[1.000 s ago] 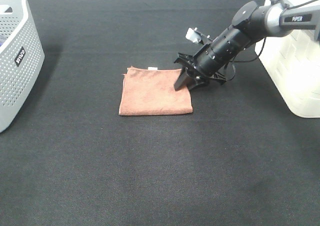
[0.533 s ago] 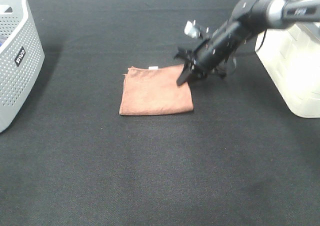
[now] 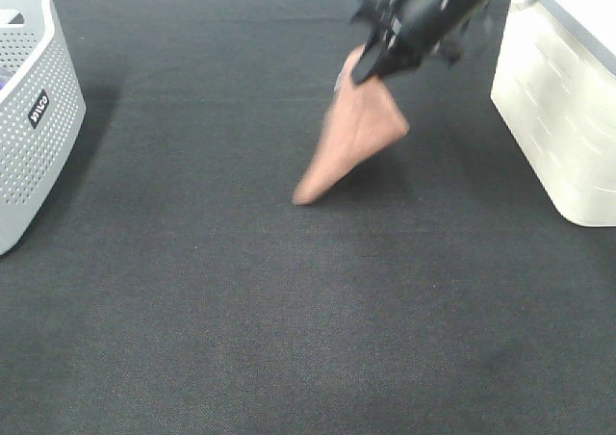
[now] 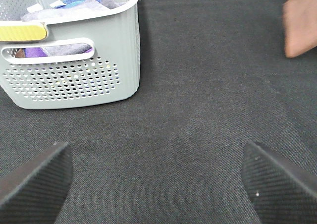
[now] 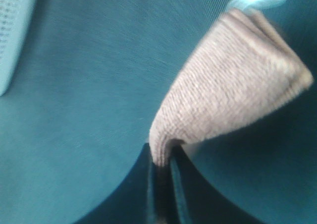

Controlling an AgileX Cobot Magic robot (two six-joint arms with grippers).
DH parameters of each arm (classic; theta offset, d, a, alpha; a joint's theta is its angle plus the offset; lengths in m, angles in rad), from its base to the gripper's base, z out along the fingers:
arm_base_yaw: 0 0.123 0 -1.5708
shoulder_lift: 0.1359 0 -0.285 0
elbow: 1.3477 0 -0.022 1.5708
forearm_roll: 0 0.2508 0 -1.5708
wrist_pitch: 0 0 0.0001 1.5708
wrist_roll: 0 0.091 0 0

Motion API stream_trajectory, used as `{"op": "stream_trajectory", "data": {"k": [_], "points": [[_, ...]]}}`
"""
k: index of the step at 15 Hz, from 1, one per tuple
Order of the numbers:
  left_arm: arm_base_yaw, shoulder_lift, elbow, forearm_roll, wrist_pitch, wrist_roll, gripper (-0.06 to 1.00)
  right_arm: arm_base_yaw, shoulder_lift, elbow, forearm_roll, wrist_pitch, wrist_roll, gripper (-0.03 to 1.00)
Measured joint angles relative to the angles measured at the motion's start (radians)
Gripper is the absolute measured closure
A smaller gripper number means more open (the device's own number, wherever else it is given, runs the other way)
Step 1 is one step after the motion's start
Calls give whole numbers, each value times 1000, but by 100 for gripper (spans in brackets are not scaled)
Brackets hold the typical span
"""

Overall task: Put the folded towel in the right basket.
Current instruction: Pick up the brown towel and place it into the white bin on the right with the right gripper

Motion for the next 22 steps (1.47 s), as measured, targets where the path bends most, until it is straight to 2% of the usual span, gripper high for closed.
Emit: {"op": "stream_trajectory", "data": {"k": [3, 6, 9, 10, 13, 17, 22], "points": [[0, 0, 0, 0, 0, 0, 7, 0, -107, 0, -85, 46, 46, 95], [0, 0, 0, 0, 0, 0, 7, 0, -230, 0, -242, 85, 129, 95], [0, 0, 0, 0, 0, 0, 7, 0, -331, 0, -390, 82, 187, 95], [0, 0, 0, 0, 0, 0, 7, 0, -331, 0, -390, 82, 187, 95], [0, 0, 0, 0, 0, 0, 7, -13, -402, 0, -497, 43, 211, 95], [0, 0, 0, 0, 0, 0, 7, -206, -419, 0, -453, -5, 182, 95], [0, 0, 0, 0, 0, 0, 7, -485, -397, 0, -252, -37, 99, 95]]}}
